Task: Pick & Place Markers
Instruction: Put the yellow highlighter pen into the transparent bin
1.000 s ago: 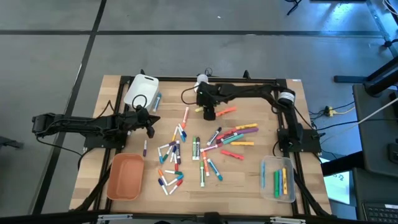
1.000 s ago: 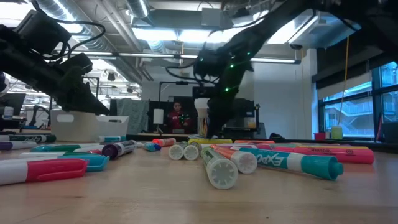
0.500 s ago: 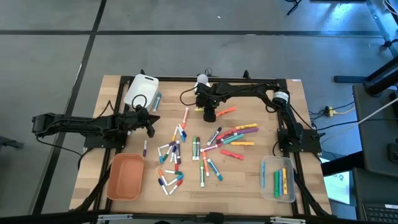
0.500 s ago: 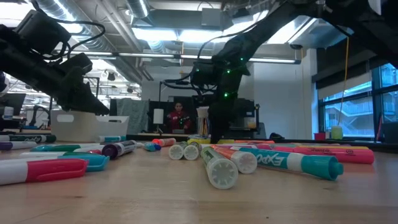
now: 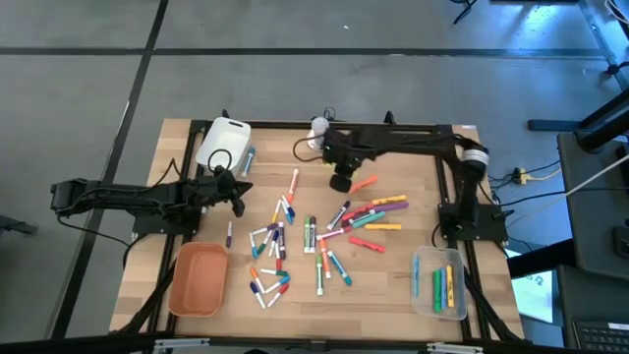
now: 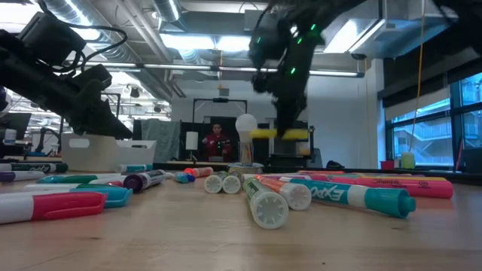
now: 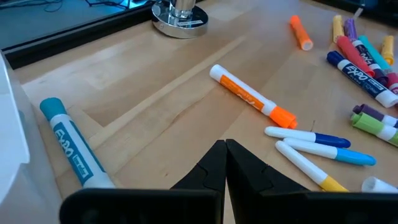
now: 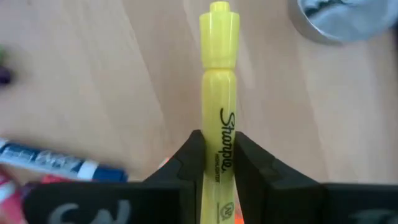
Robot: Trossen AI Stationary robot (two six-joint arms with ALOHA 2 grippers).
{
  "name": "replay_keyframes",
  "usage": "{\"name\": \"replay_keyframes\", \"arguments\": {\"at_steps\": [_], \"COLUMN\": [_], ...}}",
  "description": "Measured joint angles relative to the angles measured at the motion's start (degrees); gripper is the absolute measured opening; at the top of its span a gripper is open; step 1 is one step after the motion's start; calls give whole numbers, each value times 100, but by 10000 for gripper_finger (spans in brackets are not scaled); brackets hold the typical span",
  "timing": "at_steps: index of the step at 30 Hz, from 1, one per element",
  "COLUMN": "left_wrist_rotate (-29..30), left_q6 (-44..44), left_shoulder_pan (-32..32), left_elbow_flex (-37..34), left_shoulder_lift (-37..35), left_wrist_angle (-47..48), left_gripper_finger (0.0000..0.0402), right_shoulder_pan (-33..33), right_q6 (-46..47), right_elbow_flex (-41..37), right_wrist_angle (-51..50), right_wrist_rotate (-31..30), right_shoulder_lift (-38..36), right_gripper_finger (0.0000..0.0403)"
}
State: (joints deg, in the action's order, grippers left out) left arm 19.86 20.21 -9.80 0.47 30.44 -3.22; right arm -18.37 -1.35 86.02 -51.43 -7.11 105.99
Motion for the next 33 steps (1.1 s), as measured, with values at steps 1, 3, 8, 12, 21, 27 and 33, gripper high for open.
{"name": "replay_keyframes", "arguments": {"at_steps": [1, 3, 8, 12, 21, 27, 33], "left_wrist_rotate": [0, 1, 49, 63, 59, 35, 55], "left_q6": [-2, -32, -77, -88, 124, 170, 237], "left_shoulder_pan": [0, 0, 0, 0, 0, 0, 0], "left_elbow_flex": [0, 0, 0, 0, 0, 0, 0], "left_shoulder_lift": [0, 0, 0, 0, 0, 0, 0], "left_wrist_angle": [1, 1, 0, 0, 0, 1, 0], "left_gripper_finger": [6, 6, 6, 6, 6, 6, 6], "right_shoulder_pan": [119, 386, 1120, 1683, 3164, 4241, 5296], "right_q6": [165, 551, 1542, 2394, 4889, 7003, 9161], "right_elbow_flex": [-102, -319, -974, -1332, -1467, -1465, -1462], "right_wrist_angle": [-41, -15, 0, -13, -845, -1873, -2902], "right_wrist_rotate": [-153, -470, -1207, -1503, -1390, -975, 58], "right_shoulder_lift": [-209, -653, -1575, -2139, -2444, -2443, -2443], "right_gripper_finger": [61, 61, 61, 61, 61, 61, 61]}}
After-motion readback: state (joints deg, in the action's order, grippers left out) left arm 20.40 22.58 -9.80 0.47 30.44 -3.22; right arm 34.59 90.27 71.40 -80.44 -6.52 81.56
